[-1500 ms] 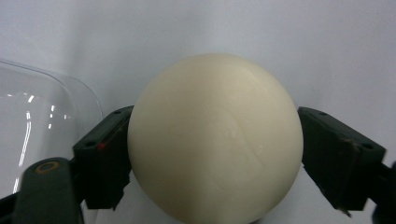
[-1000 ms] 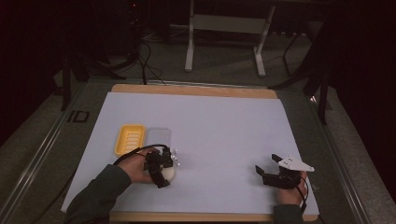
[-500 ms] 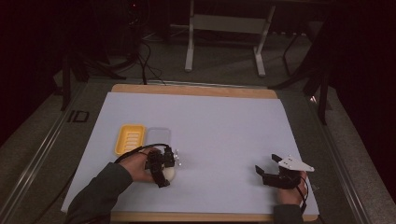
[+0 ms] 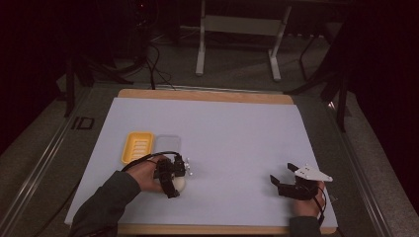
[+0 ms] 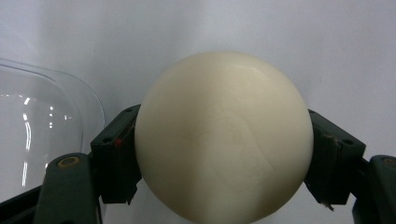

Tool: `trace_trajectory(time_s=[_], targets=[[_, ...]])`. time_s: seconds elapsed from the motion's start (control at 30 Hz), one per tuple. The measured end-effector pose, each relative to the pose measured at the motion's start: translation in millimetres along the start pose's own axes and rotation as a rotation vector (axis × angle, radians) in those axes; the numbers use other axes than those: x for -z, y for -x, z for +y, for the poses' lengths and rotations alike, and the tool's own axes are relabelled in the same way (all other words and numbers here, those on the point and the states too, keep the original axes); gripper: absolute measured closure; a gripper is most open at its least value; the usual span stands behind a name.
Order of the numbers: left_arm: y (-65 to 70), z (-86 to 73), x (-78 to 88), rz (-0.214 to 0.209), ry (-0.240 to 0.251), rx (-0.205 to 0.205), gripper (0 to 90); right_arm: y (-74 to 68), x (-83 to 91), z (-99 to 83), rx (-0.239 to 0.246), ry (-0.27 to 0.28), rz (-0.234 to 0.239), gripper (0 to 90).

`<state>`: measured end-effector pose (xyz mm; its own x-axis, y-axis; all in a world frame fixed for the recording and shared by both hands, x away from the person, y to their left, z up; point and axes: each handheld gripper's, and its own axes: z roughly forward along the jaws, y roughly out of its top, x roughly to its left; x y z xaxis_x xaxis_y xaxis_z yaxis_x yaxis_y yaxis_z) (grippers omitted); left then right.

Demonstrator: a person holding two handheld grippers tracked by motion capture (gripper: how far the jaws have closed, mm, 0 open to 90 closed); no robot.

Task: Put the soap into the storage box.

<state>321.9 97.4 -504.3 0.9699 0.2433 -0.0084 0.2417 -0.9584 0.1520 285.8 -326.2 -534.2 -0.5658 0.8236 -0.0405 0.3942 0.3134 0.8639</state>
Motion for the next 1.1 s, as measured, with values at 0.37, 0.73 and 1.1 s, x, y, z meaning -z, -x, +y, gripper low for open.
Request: trace_trajectory(time_s=[0.37,0.73,1.1], targets=[[-3.4,-3.4,4.5,-0.005,0.009,0.008,25.1,-0.1,0.0,0.0,0.0,-0.001,0.0,15.3],[-6.6,-5.3,17.9,0.005,0.019,0.016,25.1,0.0,0.0,0.0,0.002,0.001,0.0,15.3],[-10.8,-8.4,26.3,0.017,0.029,0.027,25.2,0.0,0.0,0.0,0.002,0.001,0.0,15.3]])
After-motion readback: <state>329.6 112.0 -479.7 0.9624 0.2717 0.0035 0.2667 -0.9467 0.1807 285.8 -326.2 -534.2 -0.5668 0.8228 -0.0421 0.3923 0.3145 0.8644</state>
